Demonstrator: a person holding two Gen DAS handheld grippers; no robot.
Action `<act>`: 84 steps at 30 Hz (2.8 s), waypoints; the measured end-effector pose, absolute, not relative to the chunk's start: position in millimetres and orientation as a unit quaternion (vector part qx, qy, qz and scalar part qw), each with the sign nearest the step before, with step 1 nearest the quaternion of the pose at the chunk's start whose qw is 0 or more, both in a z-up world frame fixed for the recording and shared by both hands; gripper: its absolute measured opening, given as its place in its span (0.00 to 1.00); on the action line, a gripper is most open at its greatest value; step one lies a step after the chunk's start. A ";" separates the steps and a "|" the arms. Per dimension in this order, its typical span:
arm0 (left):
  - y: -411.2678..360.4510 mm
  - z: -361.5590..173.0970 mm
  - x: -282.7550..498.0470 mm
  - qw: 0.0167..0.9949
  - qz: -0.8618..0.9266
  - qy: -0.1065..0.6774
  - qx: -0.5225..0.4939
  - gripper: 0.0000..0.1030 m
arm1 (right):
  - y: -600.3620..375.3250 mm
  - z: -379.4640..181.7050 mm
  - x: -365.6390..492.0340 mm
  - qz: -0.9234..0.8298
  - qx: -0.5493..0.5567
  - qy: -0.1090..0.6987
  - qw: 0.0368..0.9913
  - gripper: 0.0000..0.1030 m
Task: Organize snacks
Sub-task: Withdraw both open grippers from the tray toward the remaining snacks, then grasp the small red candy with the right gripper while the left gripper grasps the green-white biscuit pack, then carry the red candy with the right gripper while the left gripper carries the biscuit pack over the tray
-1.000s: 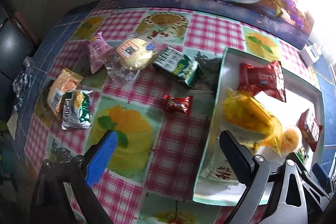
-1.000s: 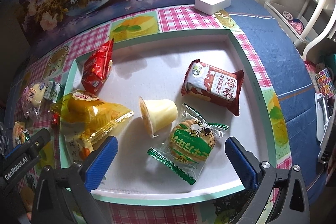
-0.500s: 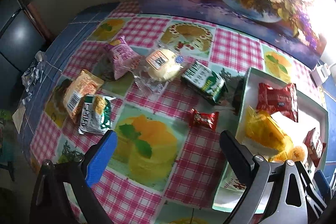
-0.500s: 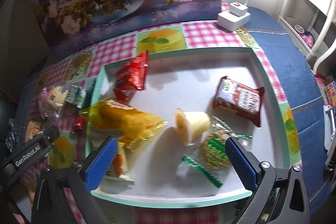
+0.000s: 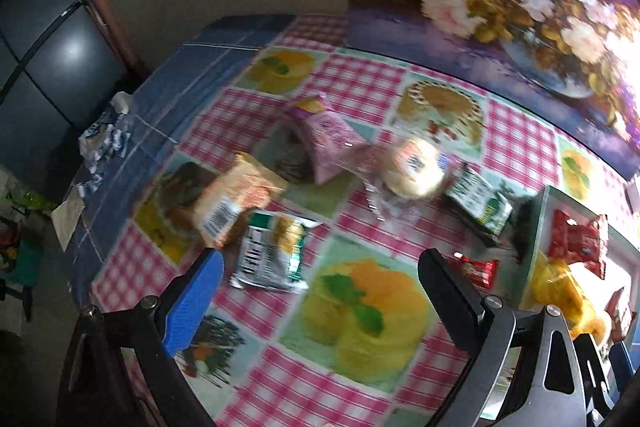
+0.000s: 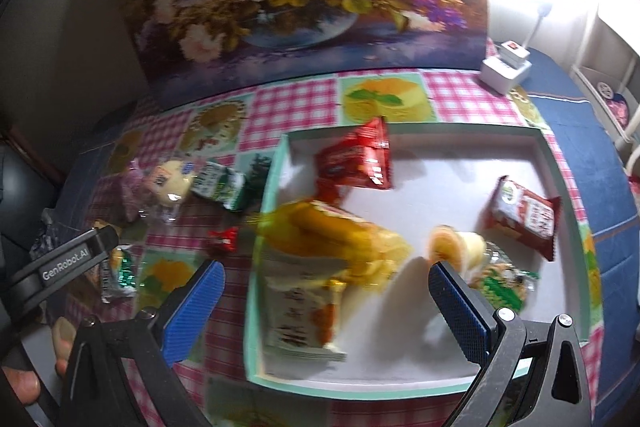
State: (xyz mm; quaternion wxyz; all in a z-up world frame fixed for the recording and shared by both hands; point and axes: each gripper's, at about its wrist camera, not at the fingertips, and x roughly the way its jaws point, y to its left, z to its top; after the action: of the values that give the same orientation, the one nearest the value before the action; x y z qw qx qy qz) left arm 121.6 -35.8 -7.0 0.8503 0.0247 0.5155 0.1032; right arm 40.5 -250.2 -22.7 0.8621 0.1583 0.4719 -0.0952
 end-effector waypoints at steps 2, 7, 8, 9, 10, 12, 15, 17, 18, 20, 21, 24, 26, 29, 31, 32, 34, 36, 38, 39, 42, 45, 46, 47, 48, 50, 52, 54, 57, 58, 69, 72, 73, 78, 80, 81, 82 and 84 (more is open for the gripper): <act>-24.4 -6.1 122.9 0.849 0.113 0.515 0.020 0.95 | -242.2 -21.9 43.6 -0.088 0.155 0.469 0.865 1.00; 10.1 -8.6 126.1 0.843 0.138 0.519 -0.002 0.95 | -218.9 -27.3 56.4 -0.064 0.138 0.480 0.864 1.00; 16.5 -9.6 126.6 0.842 0.142 0.521 -0.008 0.95 | -214.7 -28.7 58.3 -0.060 0.137 0.482 0.863 1.00; 25.0 -10.8 127.2 0.840 0.147 0.522 -0.014 0.95 | -210.4 -30.4 61.1 -0.054 0.137 0.484 0.863 1.00; 30.9 -11.9 127.6 0.838 0.152 0.523 -0.019 0.95 | -205.1 -32.0 64.4 -0.046 0.136 0.486 0.862 1.00; 44.8 -14.4 128.0 0.834 0.164 0.526 -0.032 0.95 | -196.1 -34.1 70.1 -0.033 0.135 0.489 0.861 1.00; 60.1 -19.2 128.7 0.829 0.168 0.530 -0.056 0.95 | -180.4 -34.6 79.6 -0.013 0.129 0.489 0.862 1.00; 67.7 -24.1 129.9 0.825 0.168 0.535 -0.071 0.95 | -170.8 -34.7 86.2 -0.006 0.125 0.487 0.864 1.00; 69.6 -26.2 130.6 0.823 0.167 0.538 -0.076 0.95 | -166.3 -34.8 89.8 -0.001 0.122 0.487 0.865 1.00; 72.9 -32.2 133.0 0.818 0.164 0.545 -0.086 0.95 | -158.8 -35.5 97.5 0.011 0.119 0.486 0.866 1.00; 74.5 -36.5 135.0 0.814 0.161 0.550 -0.091 0.95 | -156.4 -36.2 100.8 0.016 0.116 0.485 0.867 1.00; 73.4 -48.0 140.6 0.806 0.150 0.564 -0.095 0.95 | -153.5 -40.2 110.9 0.021 0.105 0.485 0.868 1.00; 71.5 -54.6 144.1 0.802 0.145 0.572 -0.095 0.95 | -155.2 -45.6 117.1 0.024 0.107 0.489 0.866 1.00; 65.2 -61.4 148.8 0.799 0.131 0.579 -0.094 0.95 | -158.3 -54.4 123.7 0.021 0.108 0.497 0.861 0.95; 57.9 -64.7 152.1 0.798 0.122 0.583 -0.086 0.95 | -159.0 -59.9 127.5 0.024 0.107 0.501 0.858 0.89; 55.1 -66.1 153.3 0.798 0.119 0.585 -0.083 0.95 | -158.8 -61.6 128.6 0.025 0.104 0.503 0.858 0.86; 48.8 -71.2 156.5 0.796 0.113 0.590 -0.075 0.95 | -157.0 -65.6 131.6 0.021 0.093 0.512 0.854 0.83; 45.3 -76.0 158.4 0.793 0.106 0.596 -0.072 0.95 | -154.5 -69.0 133.9 0.024 0.085 0.515 0.852 0.78; 43.4 -79.6 160.0 0.791 0.103 0.599 -0.071 0.94 | -151.7 -72.7 135.9 0.027 0.078 0.521 0.850 0.76; 41.7 -81.4 160.6 0.790 0.101 0.601 -0.068 0.94 | -150.1 -74.3 136.8 0.025 0.071 0.523 0.849 0.75; 36.3 -84.5 161.9 0.789 0.094 0.604 -0.060 0.89 | -148.1 -79.3 138.9 0.021 0.061 0.528 0.847 0.73; 31.5 -87.0 162.8 0.788 0.091 0.607 -0.053 0.80 | -146.6 -86.1 140.8 0.023 0.056 0.535 0.843 0.70; 29.3 -87.9 163.1 0.787 0.090 0.608 -0.052 0.80 | -145.7 -88.3 141.3 0.025 0.052 0.537 0.841 0.67; 28.4 -88.8 163.9 0.787 0.089 0.608 -0.051 0.79 | -144.4 -90.6 141.9 0.025 0.046 0.539 0.840 0.59; 26.7 -90.2 162.8 0.787 0.088 0.609 -0.050 0.77 | -143.5 -92.9 142.3 0.024 0.040 0.542 0.839 0.56; 24.7 -92.4 162.7 0.785 0.089 0.611 -0.048 0.61 | -143.0 -95.5 141.9 0.023 0.037 0.543 0.839 0.54; 23.3 -94.9 163.9 0.784 0.091 0.613 -0.045 0.59 | -143.4 -95.6 141.4 0.020 0.033 0.541 0.840 0.48; 24.8 -96.5 163.9 0.785 0.090 0.612 -0.046 0.57 | -144.9 -95.8 141.2 0.016 0.030 0.539 0.841 0.42; 25.8 -95.8 163.9 0.787 0.087 0.609 -0.051 0.53 | -147.2 -95.1 140.8 0.013 0.032 0.537 0.843 0.35; 27.6 -94.2 162.7 0.788 0.087 0.608 -0.052 0.53 | -147.9 -94.9 140.5 0.013 0.032 0.537 0.843 0.34; 30.2 -68.8 158.1 0.801 0.085 0.590 -0.057 0.51 | -156.8 -87.8 137.1 0.017 0.057 0.526 0.848 0.25; 28.4 -61.0 155.0 0.806 0.084 0.583 -0.055 0.51 | -156.7 -78.4 133.7 0.018 0.062 0.517 0.853 0.25; 27.7 -58.1 153.7 0.808 0.085 0.581 -0.053 0.51 | -156.7 -74.7 132.2 0.019 0.064 0.514 0.855 0.25; 26.3 -45.7 150.0 0.818 0.082 0.567 -0.047 0.51 | -157.7 -60.8 124.7 0.021 0.075 0.503 0.861 0.25; 24.2 -39.2 147.6 0.822 0.083 0.562 -0.043 0.51 | -159.1 -54.9 121.5 0.021 0.079 0.499 0.863 0.25; 23.0 -36.1 147.0 0.824 0.083 0.558 -0.040 0.51 | -159.5 -52.6 120.1 0.020 0.080 0.498 0.863 0.25; 22.0 -33.8 146.7 0.826 0.084 0.556 -0.037 0.51 | -160.3 -49.8 118.3 0.019 0.082 0.497 0.864 0.25; 19.0 -29.0 145.3 0.831 0.084 0.550 -0.029 0.51 | -163.2 -45.3 114.7 0.013 0.085 0.496 0.864 0.25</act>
State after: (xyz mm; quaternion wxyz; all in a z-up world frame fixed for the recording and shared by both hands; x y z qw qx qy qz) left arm 145.3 19.0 -29.0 0.8307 -0.0291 0.5496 0.0841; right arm 114.7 -163.2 -45.3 0.8643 0.0852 0.4955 0.0131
